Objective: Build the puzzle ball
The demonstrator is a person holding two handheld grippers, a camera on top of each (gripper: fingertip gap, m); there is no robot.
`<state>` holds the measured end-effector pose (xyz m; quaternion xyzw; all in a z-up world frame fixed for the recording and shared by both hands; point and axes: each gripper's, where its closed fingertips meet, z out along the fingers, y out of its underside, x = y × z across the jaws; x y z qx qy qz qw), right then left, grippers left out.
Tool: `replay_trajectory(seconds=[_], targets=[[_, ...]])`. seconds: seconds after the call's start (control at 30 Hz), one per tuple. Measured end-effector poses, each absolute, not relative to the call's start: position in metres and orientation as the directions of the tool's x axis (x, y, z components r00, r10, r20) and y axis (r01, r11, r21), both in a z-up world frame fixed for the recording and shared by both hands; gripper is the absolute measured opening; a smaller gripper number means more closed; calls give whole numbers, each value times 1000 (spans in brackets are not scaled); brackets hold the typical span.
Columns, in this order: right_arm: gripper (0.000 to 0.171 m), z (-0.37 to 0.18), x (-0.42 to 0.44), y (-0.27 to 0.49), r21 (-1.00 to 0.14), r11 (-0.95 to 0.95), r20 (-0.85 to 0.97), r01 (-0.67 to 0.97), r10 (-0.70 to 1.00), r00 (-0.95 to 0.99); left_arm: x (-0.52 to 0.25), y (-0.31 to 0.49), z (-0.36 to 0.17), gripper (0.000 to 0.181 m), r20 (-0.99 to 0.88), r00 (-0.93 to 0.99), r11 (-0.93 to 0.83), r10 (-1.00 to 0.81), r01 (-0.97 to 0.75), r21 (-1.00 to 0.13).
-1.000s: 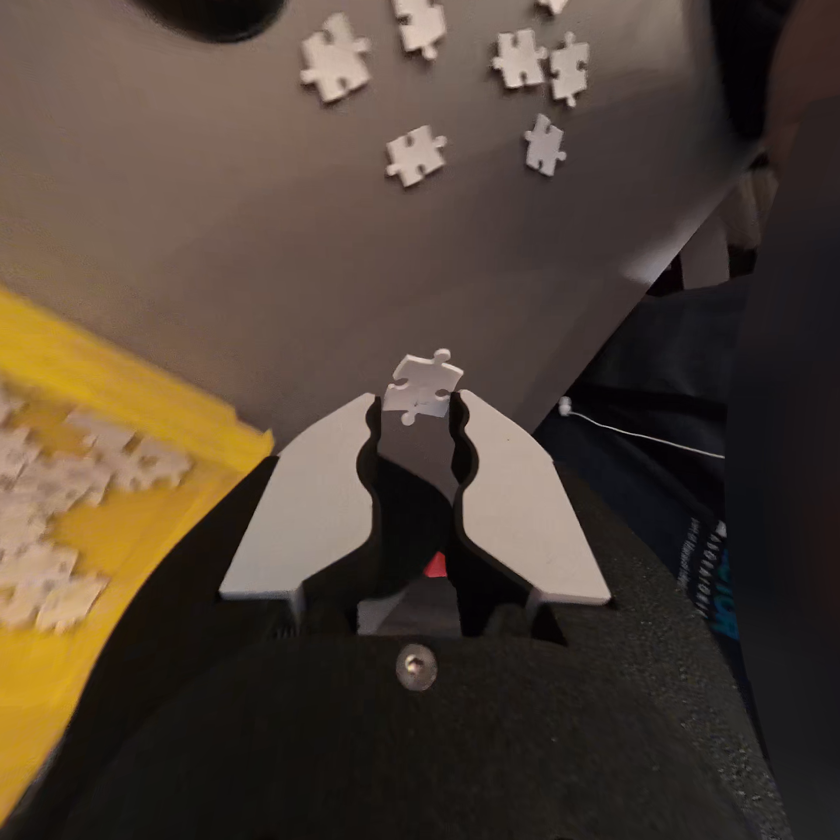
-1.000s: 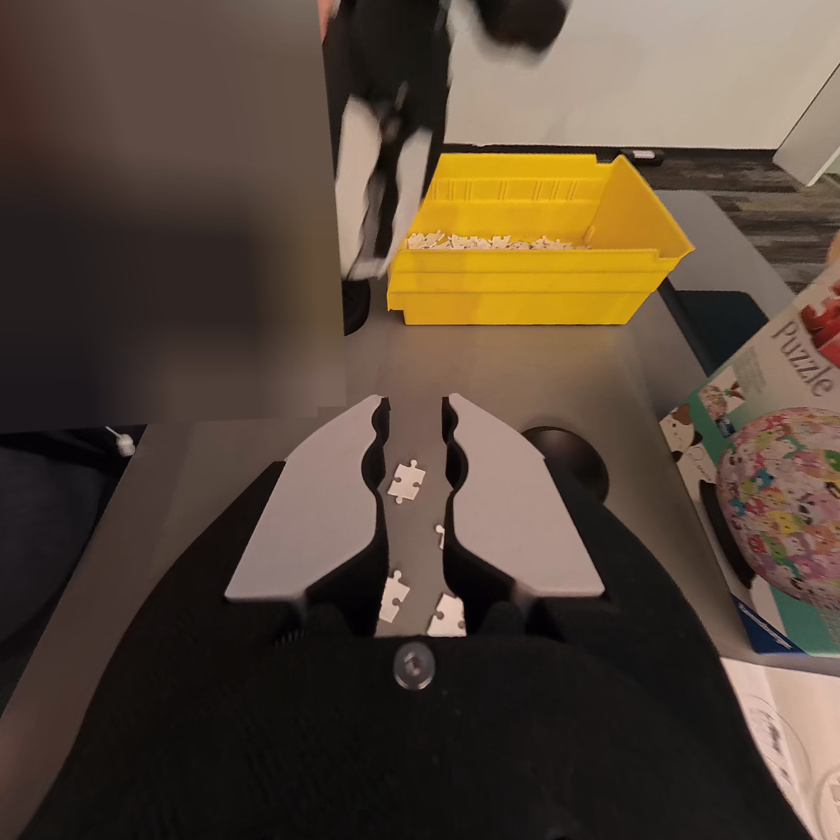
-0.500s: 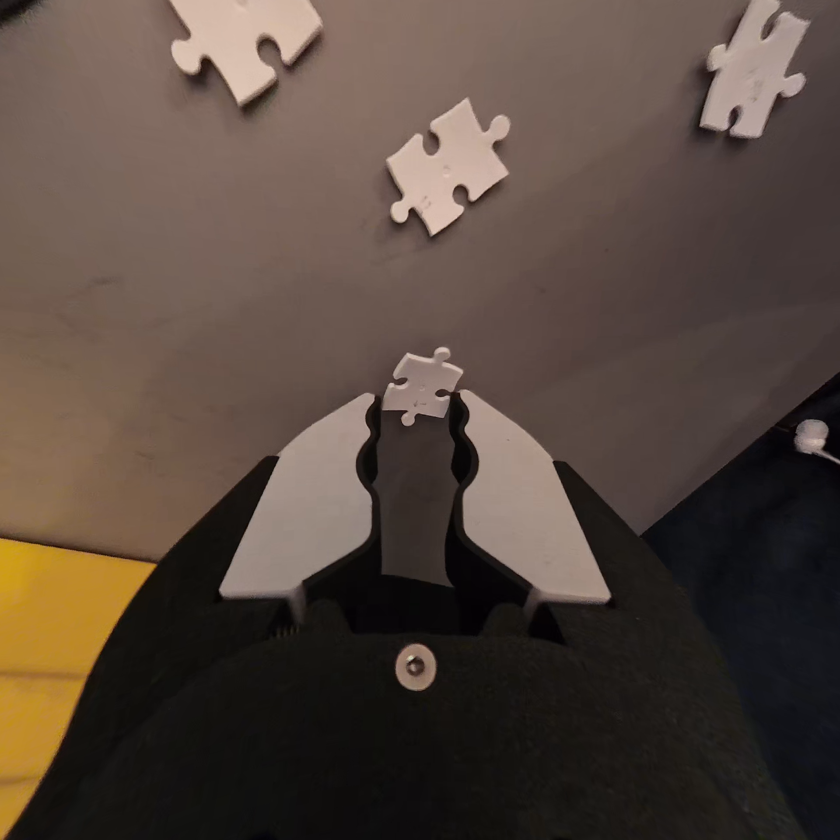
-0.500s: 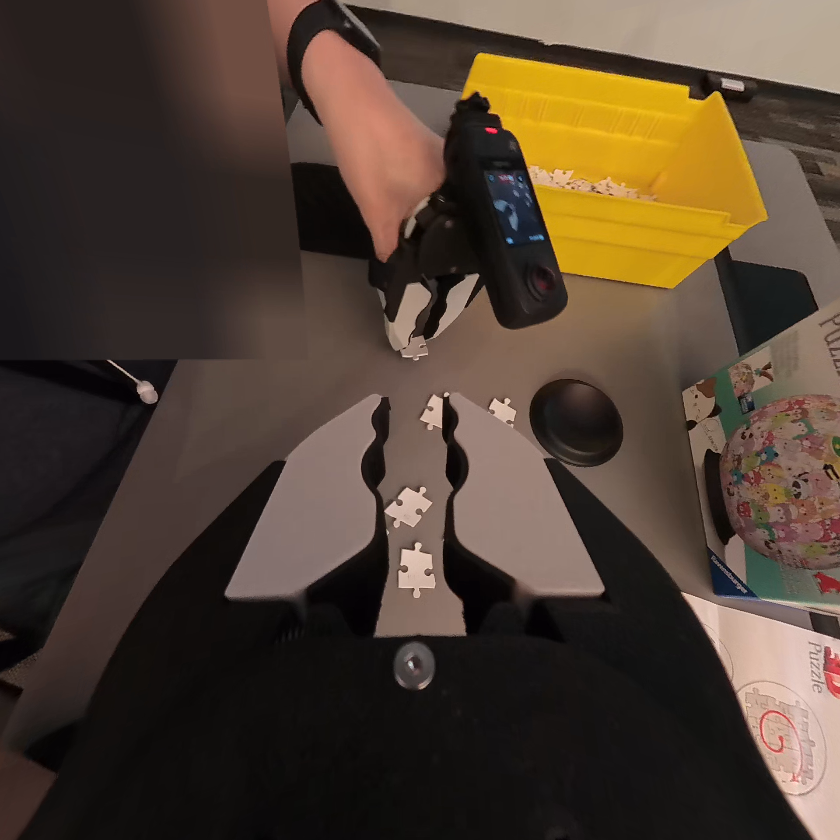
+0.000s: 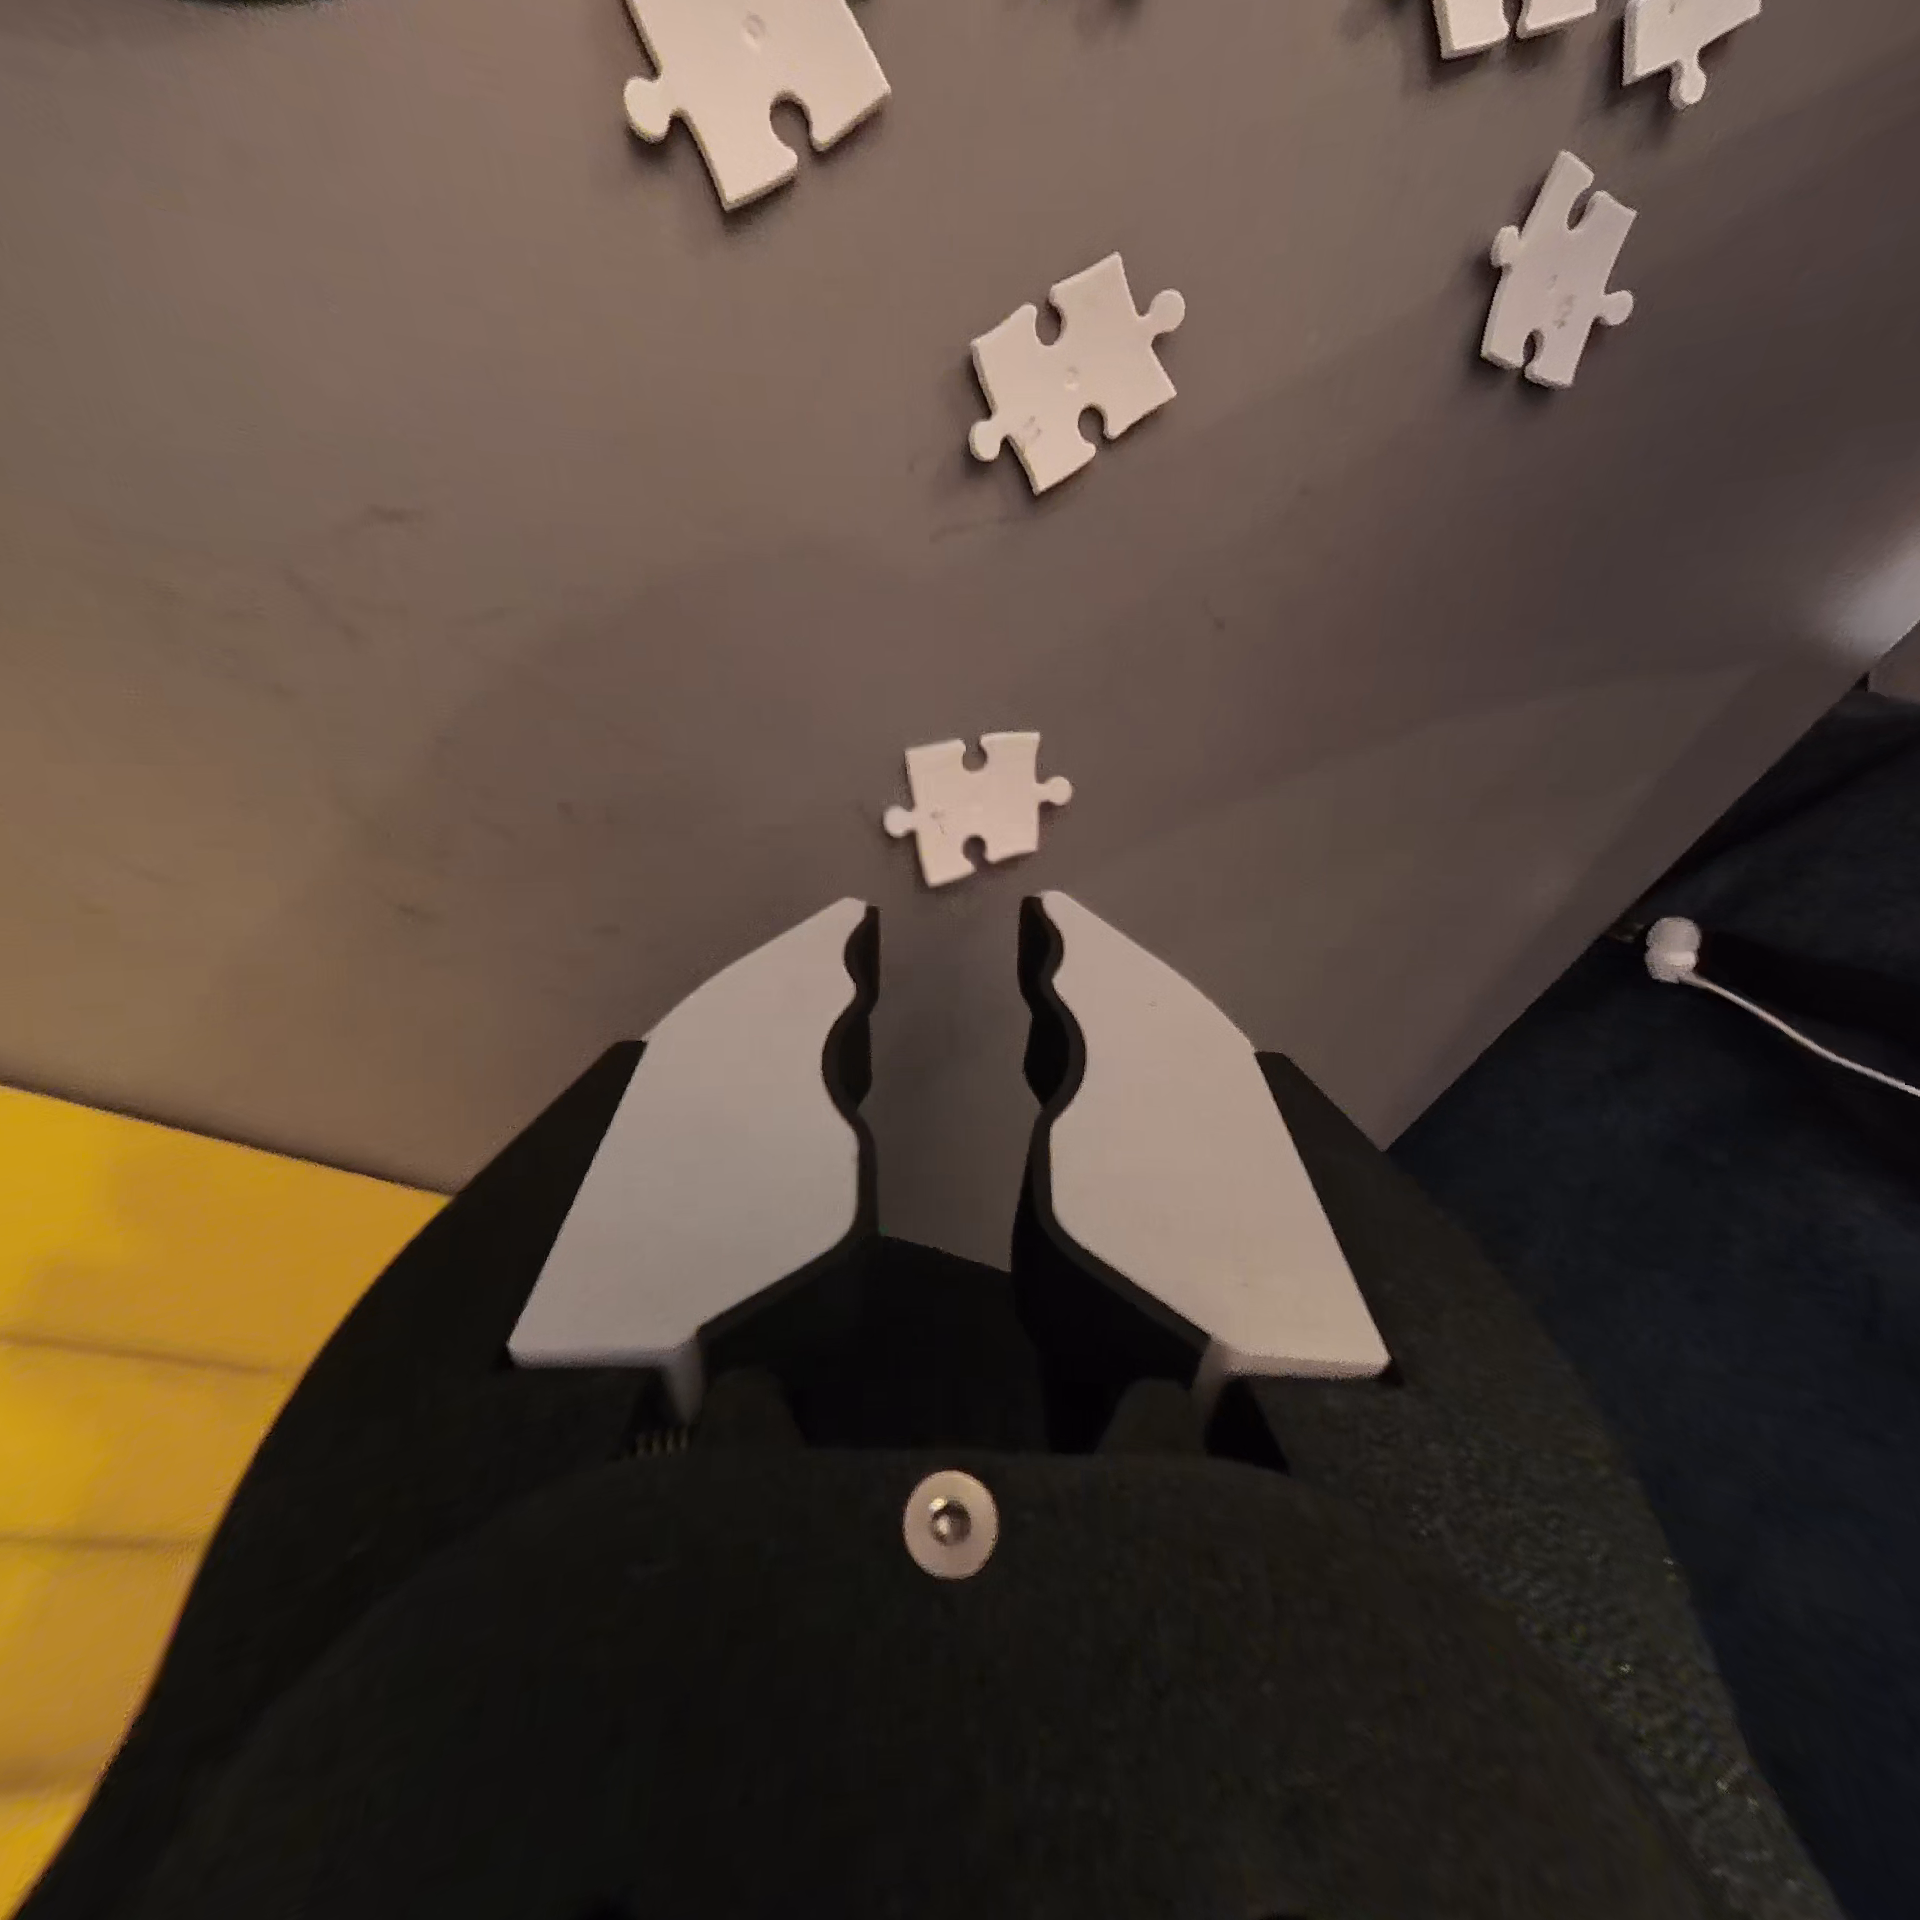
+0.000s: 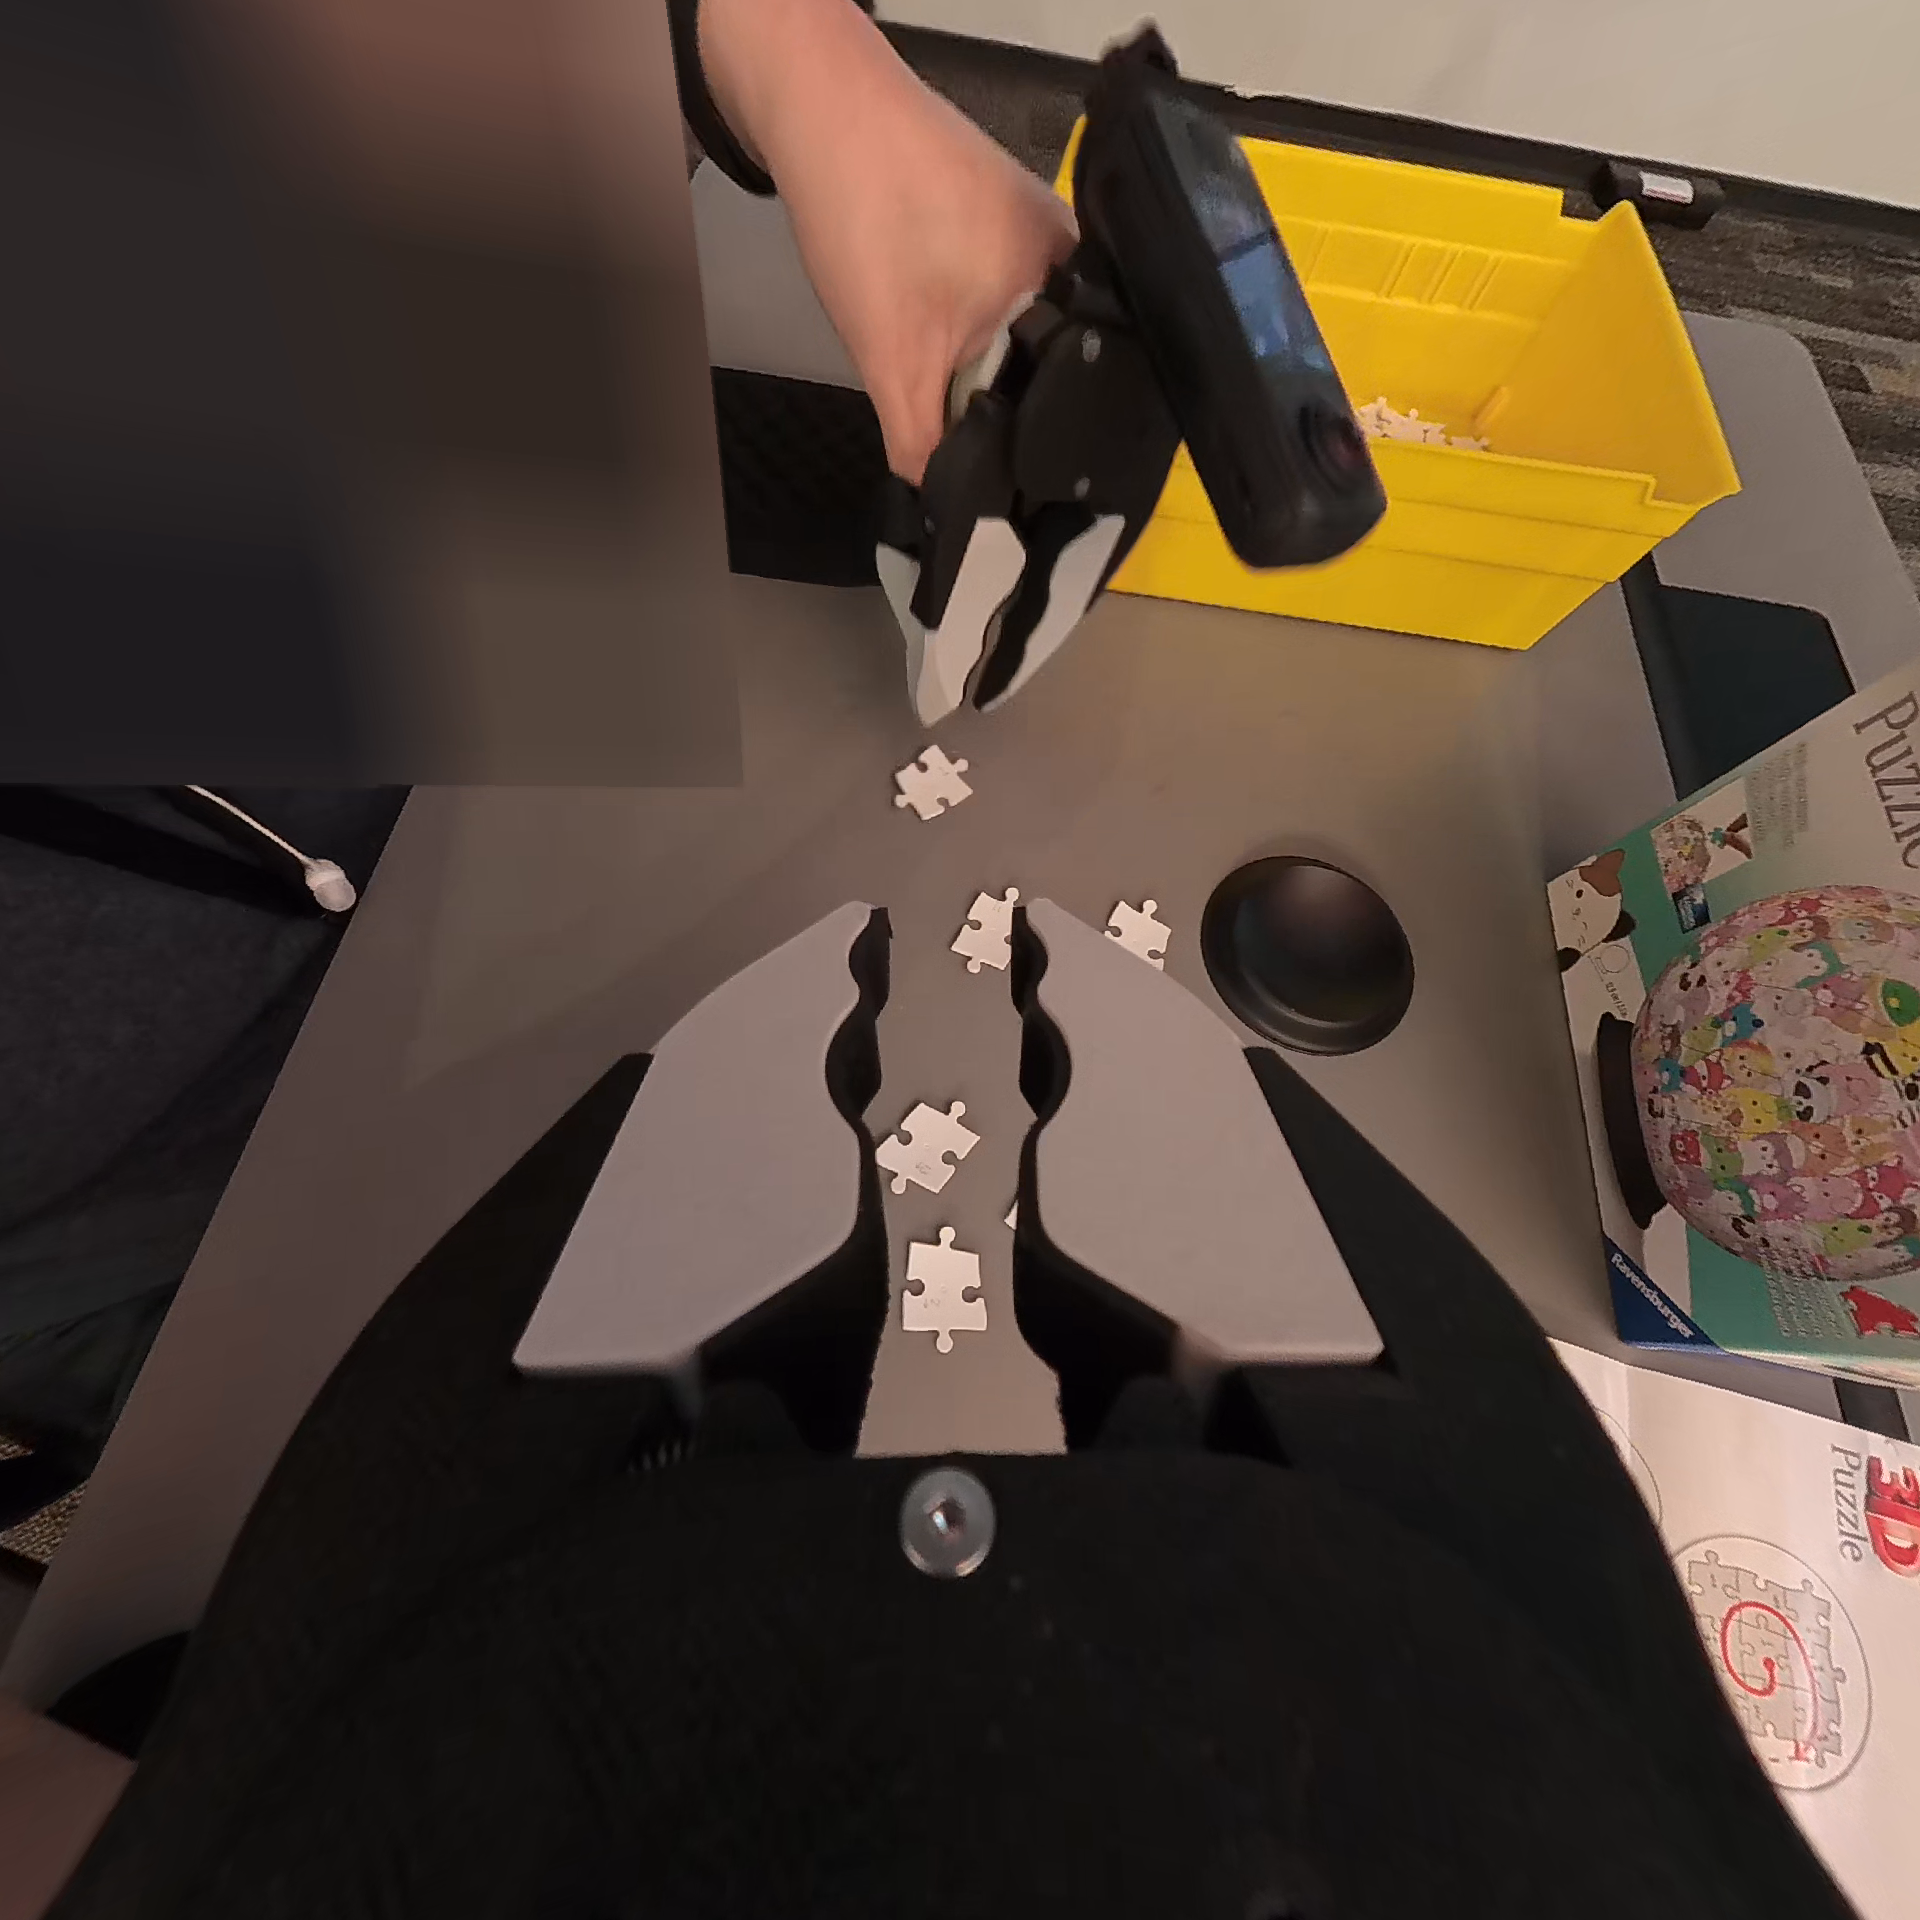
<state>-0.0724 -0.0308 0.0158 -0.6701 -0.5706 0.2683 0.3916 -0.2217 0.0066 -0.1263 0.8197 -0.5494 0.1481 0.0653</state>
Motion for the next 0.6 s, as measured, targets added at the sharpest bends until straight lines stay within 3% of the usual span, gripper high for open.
replay_trajectory(seconds=[0.13,0.23,0.3,0.47,0.6], targets=[[24,13,-71,-29,-828,-46,89,559,973,212,-233,20,-88,21,268,365,-421,-892,-887,-190],[24,12,-70,-26,-832,-60,77,551,972,221,-260,55,-42,23,140,413,-435,-900,-827,-356],[24,11,-68,-23,-833,-70,70,548,970,232,-294,78,-23,24,61,454,-439,-889,-806,-398],[24,3,-70,-15,-831,-101,50,548,966,254,-369,109,-59,26,19,390,-386,-920,-901,-199],[24,-7,-69,-8,-817,-128,41,562,960,278,-372,116,-100,41,4,209,-207,-978,-966,-157]])
